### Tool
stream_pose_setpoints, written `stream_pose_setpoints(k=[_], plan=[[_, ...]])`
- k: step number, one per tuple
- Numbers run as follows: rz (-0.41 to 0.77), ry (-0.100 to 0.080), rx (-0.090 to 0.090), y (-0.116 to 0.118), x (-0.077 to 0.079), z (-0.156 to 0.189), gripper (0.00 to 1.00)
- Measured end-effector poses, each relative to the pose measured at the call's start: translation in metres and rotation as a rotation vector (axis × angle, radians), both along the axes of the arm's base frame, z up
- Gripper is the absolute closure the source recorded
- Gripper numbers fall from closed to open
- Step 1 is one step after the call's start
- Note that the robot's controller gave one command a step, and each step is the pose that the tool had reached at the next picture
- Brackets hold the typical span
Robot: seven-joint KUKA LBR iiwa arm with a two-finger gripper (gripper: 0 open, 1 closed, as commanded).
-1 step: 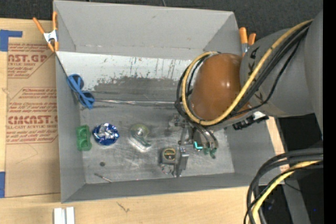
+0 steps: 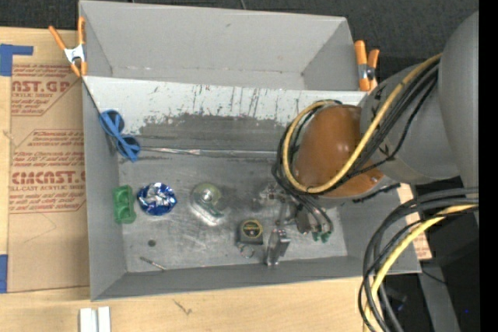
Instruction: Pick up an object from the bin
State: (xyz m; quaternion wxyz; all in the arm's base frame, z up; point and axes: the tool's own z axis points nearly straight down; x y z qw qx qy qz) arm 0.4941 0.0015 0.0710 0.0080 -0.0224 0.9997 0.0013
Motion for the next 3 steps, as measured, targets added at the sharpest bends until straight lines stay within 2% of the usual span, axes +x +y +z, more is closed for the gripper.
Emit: stream_pose_setpoints(k=[1,2,3], plan=[[0.086,-0.003,-0.002,0.054,-0.01,0.005,0.0],[0.083,0.01,-0.003,0.053,-0.013,0.003,1.0],[0.297,0.006,-0.005,0.062,-0.01,0.19,1.0]])
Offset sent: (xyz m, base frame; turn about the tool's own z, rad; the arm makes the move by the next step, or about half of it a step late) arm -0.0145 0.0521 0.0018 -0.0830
